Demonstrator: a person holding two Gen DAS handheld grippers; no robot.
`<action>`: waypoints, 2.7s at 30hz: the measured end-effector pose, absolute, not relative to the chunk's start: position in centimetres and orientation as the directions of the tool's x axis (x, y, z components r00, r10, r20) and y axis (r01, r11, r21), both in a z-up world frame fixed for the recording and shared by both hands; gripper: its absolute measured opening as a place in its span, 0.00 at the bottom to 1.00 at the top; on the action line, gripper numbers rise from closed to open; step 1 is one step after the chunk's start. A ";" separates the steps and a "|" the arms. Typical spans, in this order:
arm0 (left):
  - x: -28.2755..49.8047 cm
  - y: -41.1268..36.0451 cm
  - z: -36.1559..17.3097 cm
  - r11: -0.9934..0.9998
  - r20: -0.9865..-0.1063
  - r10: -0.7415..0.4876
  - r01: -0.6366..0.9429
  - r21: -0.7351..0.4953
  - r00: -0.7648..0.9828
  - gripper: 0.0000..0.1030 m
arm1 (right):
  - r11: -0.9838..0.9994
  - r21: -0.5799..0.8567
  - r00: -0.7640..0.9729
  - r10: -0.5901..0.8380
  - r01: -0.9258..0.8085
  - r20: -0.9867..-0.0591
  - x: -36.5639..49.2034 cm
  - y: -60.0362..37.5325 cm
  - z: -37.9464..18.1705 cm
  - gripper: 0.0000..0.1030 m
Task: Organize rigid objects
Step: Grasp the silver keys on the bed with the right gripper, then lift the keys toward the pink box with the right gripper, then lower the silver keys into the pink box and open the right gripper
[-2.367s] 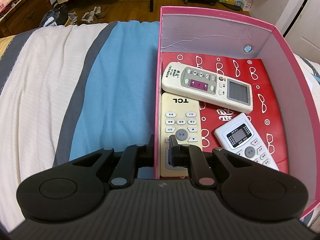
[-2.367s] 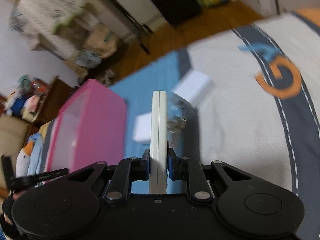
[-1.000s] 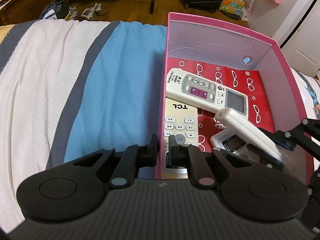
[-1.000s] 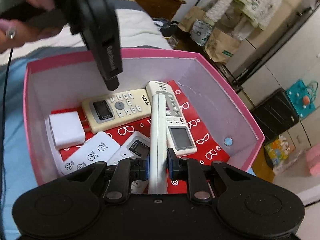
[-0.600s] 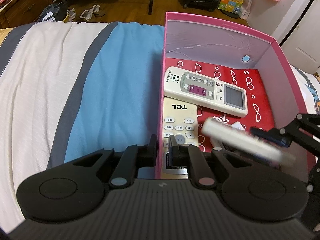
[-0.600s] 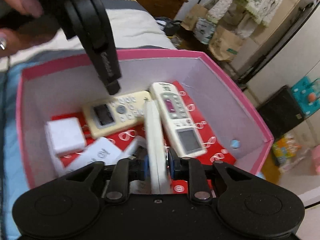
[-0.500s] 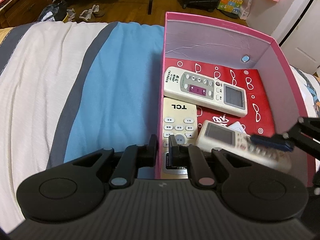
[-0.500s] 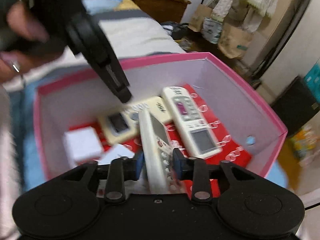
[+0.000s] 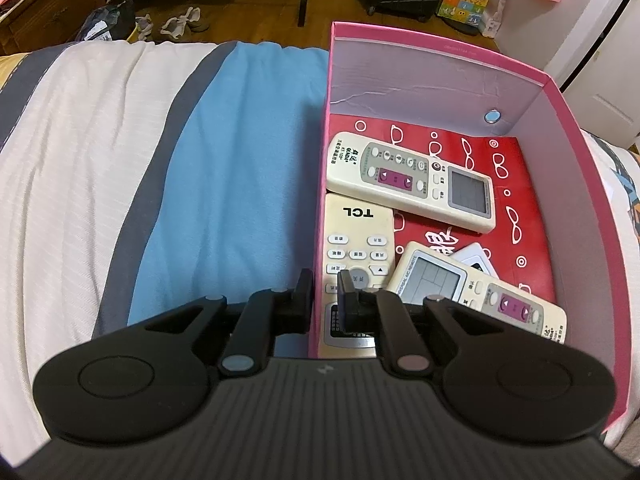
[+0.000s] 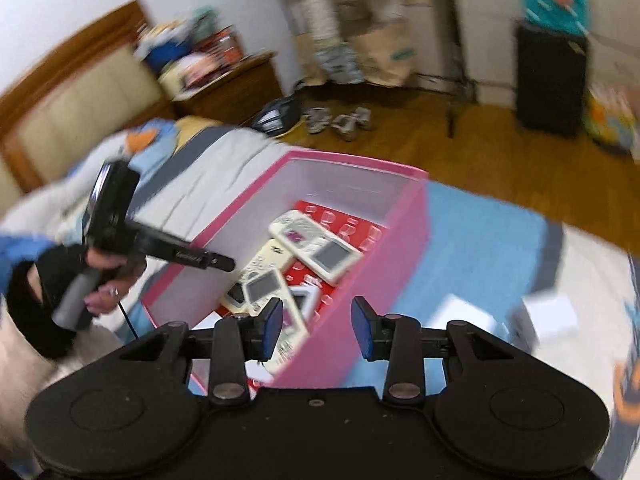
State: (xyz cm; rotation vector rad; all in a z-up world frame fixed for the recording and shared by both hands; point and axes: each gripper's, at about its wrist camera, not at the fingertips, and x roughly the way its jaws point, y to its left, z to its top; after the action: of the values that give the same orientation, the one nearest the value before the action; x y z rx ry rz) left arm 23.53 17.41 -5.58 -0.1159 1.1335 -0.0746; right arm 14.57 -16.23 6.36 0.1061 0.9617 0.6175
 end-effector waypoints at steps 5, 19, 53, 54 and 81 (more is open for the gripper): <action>23.6 17.0 -5.6 0.994 -0.902 -0.102 0.005 -0.110 0.420 0.10 | 0.885 0.376 0.373 0.458 -0.275 -0.807 13.1 -20.4 3.6 0.47; 23.2 16.6 -5.3 0.996 -0.902 -0.086 0.024 -0.084 0.423 0.12 | 0.892 0.450 0.132 0.440 0.050 -0.888 12.6 -21.4 -8.5 0.51; 22.6 17.0 -4.4 0.995 -0.891 -0.094 0.016 -0.097 0.445 0.12 | 0.764 0.577 0.538 0.628 -0.289 -0.562 9.0 -19.4 1.1 0.05; 22.6 17.0 -4.4 0.995 -0.891 -0.094 0.017 -0.097 0.444 0.12 | 0.751 0.581 0.533 0.646 -0.316 -0.545 9.0 -18.7 1.7 0.05; 22.9 17.3 -4.8 0.993 -0.889 -0.114 0.028 -0.113 0.444 0.12 | 0.718 0.389 0.216 0.594 -0.577 -0.775 16.2 -1.1 -3.0 0.07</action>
State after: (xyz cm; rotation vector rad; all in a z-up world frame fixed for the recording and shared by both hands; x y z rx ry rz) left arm 22.92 17.32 -4.80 -0.0862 1.1078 -0.0875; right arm 16.21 -1.10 -3.04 0.0183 1.0827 0.8114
